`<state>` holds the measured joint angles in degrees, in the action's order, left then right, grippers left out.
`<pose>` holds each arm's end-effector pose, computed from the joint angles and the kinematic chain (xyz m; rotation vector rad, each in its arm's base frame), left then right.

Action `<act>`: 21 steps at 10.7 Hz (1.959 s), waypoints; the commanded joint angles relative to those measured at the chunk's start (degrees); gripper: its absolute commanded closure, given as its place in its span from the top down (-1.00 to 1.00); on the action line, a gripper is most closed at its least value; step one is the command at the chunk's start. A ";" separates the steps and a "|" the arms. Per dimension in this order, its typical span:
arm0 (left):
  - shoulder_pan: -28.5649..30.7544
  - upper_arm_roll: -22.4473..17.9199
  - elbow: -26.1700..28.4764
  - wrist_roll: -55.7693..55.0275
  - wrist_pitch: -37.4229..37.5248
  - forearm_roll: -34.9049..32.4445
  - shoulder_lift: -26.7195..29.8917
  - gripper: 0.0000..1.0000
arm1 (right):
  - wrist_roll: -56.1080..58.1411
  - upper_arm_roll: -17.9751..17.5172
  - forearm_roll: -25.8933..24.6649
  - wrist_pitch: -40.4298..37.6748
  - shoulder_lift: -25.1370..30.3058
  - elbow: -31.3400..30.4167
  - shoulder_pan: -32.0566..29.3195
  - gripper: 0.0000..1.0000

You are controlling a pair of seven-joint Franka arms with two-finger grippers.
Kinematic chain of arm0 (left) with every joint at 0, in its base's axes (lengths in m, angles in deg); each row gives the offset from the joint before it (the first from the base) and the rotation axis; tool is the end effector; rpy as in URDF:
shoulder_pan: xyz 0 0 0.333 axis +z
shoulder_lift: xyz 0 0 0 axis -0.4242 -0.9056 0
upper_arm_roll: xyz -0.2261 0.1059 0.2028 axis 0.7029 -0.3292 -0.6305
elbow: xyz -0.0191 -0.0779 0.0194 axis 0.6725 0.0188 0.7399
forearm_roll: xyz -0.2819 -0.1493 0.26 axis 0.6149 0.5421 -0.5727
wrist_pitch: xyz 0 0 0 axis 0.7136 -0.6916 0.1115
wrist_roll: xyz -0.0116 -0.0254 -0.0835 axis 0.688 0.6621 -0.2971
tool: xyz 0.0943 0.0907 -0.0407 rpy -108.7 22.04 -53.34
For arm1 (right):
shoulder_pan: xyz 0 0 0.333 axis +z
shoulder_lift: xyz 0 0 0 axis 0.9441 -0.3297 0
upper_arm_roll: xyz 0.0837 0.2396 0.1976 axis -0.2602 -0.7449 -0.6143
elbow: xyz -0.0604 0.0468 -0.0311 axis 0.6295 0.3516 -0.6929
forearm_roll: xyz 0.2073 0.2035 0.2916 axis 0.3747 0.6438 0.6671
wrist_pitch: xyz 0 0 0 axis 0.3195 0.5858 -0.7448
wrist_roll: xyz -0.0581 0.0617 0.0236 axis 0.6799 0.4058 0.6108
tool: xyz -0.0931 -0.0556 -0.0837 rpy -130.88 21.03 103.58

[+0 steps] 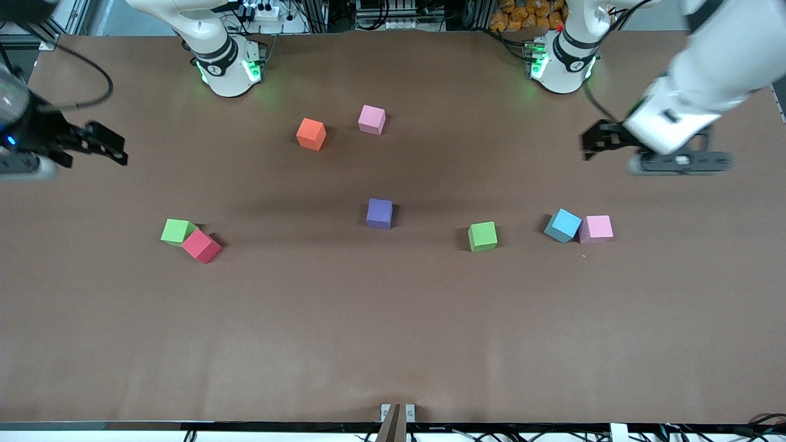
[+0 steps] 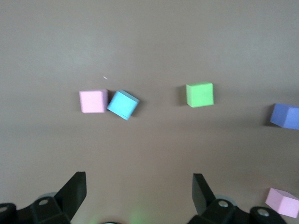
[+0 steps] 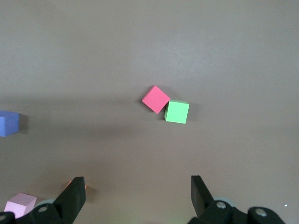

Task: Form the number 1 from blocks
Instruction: 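Reach the right gripper to the red cube while the left gripper reaches the pink cube, then grasp the red cube with the right gripper while the left gripper grasps the pink cube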

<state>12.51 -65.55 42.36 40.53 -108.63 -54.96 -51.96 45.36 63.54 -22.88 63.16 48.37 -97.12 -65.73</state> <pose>0.5403 -0.1945 0.5532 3.1353 0.0074 -0.1361 0.5813 0.0293 0.5748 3.1261 0.0401 -0.1595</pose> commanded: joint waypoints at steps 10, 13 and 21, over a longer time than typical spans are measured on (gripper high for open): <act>-17.71 24.08 12.63 -38.63 -36.15 -1.70 -21.60 1.00 | 21.25 -0.19 -0.17 41.89 -8.82 -32.03 -2.29 1.00; -23.87 24.08 12.54 -44.45 -41.69 -9.95 -27.93 1.00 | 29.27 -0.28 -0.08 53.38 -10.94 -37.11 -3.26 1.00; -29.33 24.17 12.54 -47.01 -45.39 -16.13 -34.10 1.00 | 33.51 -0.28 -0.08 62.29 -16.84 -38.01 -3.96 1.00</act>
<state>-15.89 -41.29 55.91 -4.80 -153.04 -69.08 -84.47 77.68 63.95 -22.97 124.12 31.95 -134.82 -68.60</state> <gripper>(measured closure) 0.000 0.000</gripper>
